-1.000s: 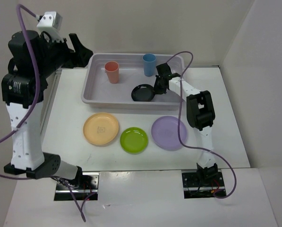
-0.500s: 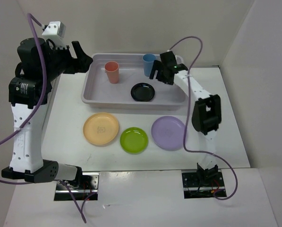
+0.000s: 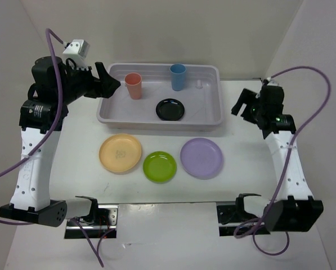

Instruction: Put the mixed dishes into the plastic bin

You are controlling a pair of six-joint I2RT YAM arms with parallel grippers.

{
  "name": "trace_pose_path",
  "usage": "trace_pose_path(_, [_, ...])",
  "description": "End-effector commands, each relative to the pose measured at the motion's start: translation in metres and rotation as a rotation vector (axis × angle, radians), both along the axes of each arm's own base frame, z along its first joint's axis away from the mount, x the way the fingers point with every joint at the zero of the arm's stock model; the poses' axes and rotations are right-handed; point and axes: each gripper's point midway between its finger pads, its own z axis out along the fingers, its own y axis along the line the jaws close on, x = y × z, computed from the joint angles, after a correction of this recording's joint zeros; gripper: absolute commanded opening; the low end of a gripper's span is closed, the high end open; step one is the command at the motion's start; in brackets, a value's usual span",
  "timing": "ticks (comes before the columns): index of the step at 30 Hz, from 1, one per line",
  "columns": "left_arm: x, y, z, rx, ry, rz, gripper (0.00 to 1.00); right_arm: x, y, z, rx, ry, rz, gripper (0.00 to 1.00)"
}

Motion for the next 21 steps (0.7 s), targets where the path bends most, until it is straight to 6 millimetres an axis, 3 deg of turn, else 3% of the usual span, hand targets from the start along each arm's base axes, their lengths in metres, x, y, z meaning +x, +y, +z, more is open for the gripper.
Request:
trace_pose_path(1, [-0.004, -0.016, 0.026, -0.039, -0.100, -0.084, 0.88, -0.036, -0.011, -0.093, -0.022, 0.328, 0.072, 0.91])
trace_pose_path(7, [-0.006, -0.021, 0.024, -0.043, -0.106, -0.105, 0.88, -0.032, -0.005, -0.111, 0.037, 0.355, 0.022, 0.88])
trace_pose_path(11, [-0.008, -0.023, 0.023, -0.053, -0.107, -0.112, 0.88, -0.023, 0.038, -0.121, 0.202, 0.339, 0.063, 0.88])
trace_pose_path(14, [-0.009, -0.024, 0.023, -0.055, -0.107, -0.121, 0.88, -0.038, 0.065, -0.150, 0.270, 0.383, 0.049, 0.87])
trace_pose_path(17, [-0.011, -0.024, 0.022, -0.055, -0.107, -0.121, 0.88, -0.051, 0.070, -0.164, 0.261, 0.388, -0.002, 0.86])
trace_pose_path(20, [-0.012, -0.025, 0.022, -0.064, -0.102, -0.129, 0.88, -0.061, 0.078, -0.172, 0.302, 0.367, -0.055, 0.82])
trace_pose_path(21, [-0.011, -0.026, 0.018, -0.064, -0.093, -0.128, 0.88, -0.063, 0.090, -0.162, 0.328, 0.334, -0.054, 0.80])
